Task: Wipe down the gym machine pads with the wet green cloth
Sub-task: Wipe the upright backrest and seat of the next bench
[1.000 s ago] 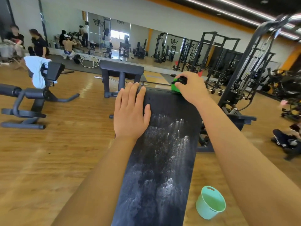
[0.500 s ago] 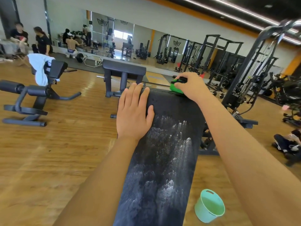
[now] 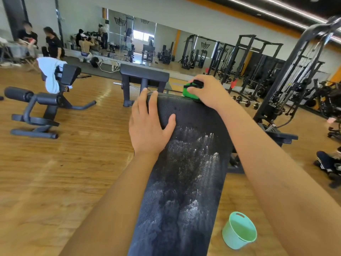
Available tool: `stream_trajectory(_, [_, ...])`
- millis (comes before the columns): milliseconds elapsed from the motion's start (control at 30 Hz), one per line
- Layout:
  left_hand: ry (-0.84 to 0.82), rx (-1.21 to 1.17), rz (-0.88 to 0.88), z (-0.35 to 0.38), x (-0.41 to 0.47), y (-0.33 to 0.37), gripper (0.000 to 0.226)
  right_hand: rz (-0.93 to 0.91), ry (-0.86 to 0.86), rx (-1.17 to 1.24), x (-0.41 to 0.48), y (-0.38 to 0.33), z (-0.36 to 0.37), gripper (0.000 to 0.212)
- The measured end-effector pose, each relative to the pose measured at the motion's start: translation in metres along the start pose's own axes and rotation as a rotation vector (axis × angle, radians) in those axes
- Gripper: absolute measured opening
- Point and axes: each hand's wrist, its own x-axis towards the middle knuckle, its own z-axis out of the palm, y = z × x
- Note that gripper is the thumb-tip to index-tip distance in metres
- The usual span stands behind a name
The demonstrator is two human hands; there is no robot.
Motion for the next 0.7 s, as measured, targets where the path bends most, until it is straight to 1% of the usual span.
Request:
stream_trajectory(67, [-0.018,0.005,-0.020,-0.001,0.000,0.001,0.067,0.011,-0.013,-0.001,0.004,0.003,-0.002,0.024])
stream_trajectory(167, [-0.006,0.027,-0.008,0.000,0.000,0.001,0.066,-0.070,-0.004,0.027,0.008,-0.016,0.013,0.020])
stream_trajectory(267, [0.000,0.031,-0.001,0.000,0.000,0.000,0.066,-0.160,-0.001,0.059,0.009,-0.037,0.028,0.023])
stream_trajectory(333, [-0.002,0.032,0.001,0.000,0.000,0.000,0.066,-0.160,0.000,0.059,0.009,-0.036,0.028,0.024])
stream_trajectory(467, [-0.007,0.043,-0.004,0.000,0.001,0.000,0.065,-0.090,0.004,-0.017,0.004,-0.012,0.011,0.024])
stream_trajectory(633, [0.000,0.037,-0.016,0.001,0.000,0.001,0.064,0.118,0.135,-0.074,-0.014,0.033,-0.013,0.029])
stream_trajectory(700, [0.011,0.039,-0.023,0.002,-0.001,0.002,0.064,0.140,0.188,-0.041,-0.017,0.031,-0.011,0.027])
